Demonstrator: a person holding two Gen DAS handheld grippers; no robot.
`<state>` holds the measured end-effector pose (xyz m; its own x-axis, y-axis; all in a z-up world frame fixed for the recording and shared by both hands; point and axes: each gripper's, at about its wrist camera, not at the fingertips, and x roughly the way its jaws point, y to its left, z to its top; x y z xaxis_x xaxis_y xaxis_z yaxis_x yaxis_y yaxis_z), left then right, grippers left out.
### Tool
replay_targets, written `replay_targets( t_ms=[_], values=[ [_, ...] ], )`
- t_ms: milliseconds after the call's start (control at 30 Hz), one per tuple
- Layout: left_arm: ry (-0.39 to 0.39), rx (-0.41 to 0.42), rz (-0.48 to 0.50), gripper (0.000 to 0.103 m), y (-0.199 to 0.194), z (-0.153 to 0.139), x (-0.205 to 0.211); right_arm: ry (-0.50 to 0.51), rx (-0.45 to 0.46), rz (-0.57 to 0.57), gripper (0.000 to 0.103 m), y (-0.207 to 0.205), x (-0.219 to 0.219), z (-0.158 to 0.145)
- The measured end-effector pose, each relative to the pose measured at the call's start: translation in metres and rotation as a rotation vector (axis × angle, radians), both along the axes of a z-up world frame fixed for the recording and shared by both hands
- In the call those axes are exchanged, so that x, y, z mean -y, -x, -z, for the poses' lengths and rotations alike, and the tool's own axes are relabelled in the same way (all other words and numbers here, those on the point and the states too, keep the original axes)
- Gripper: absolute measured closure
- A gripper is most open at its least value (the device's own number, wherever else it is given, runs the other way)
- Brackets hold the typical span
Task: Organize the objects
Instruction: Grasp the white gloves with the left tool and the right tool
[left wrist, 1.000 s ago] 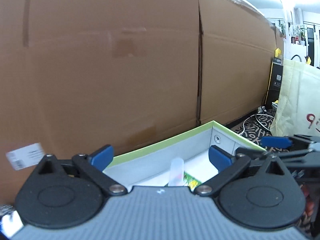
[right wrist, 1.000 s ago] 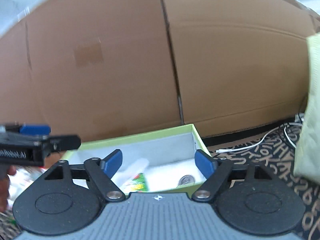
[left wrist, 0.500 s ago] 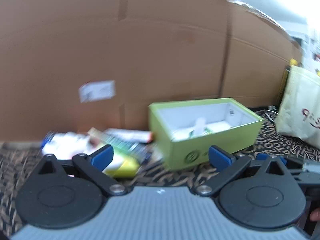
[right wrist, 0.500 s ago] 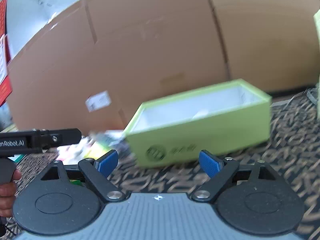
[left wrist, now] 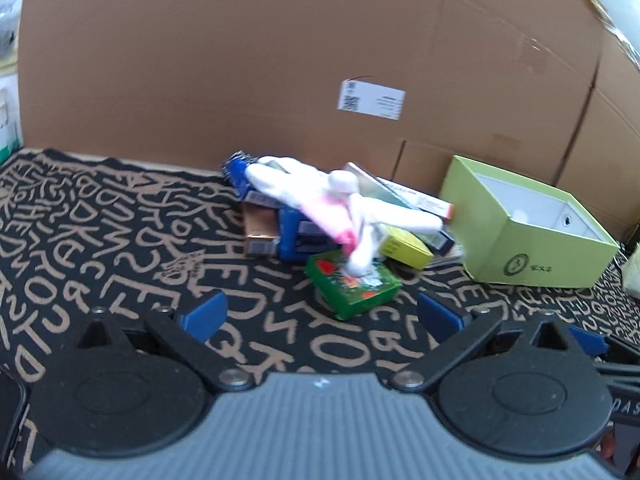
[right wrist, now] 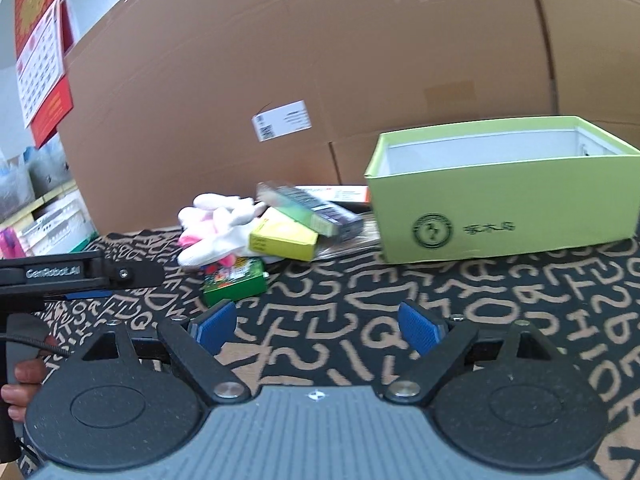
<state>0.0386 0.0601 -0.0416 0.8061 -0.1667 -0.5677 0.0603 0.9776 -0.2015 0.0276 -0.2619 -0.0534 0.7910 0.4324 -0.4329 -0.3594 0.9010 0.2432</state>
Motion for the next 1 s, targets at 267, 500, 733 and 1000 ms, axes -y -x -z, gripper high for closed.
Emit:
replay_targets(
  t_ms=[267, 500, 733, 1000],
  values=[
    [-0.004, 0.067, 0.032, 0.001, -0.044, -0.018, 0.009, 0.047, -0.024, -0.028, 0.013, -0.002, -0.017, 0.005],
    [0.025, -0.034, 0.106, 0.096, -0.08, -0.001, 0.01, 0.083, -0.043, -0.039, 0.028, -0.005, -0.025, 0.007],
    [0.003, 0.001, 0.175, 0.097, -0.018, -0.006, -0.031, 0.117, -0.038, -0.076, 0.031, -0.012, -0.038, 0.008],
    [-0.122, -0.054, 0.082, 0.067, 0.015, 0.013, -0.068, 0.166, 0.006, -0.161, 0.031, -0.037, -0.082, 0.004]
  ],
)
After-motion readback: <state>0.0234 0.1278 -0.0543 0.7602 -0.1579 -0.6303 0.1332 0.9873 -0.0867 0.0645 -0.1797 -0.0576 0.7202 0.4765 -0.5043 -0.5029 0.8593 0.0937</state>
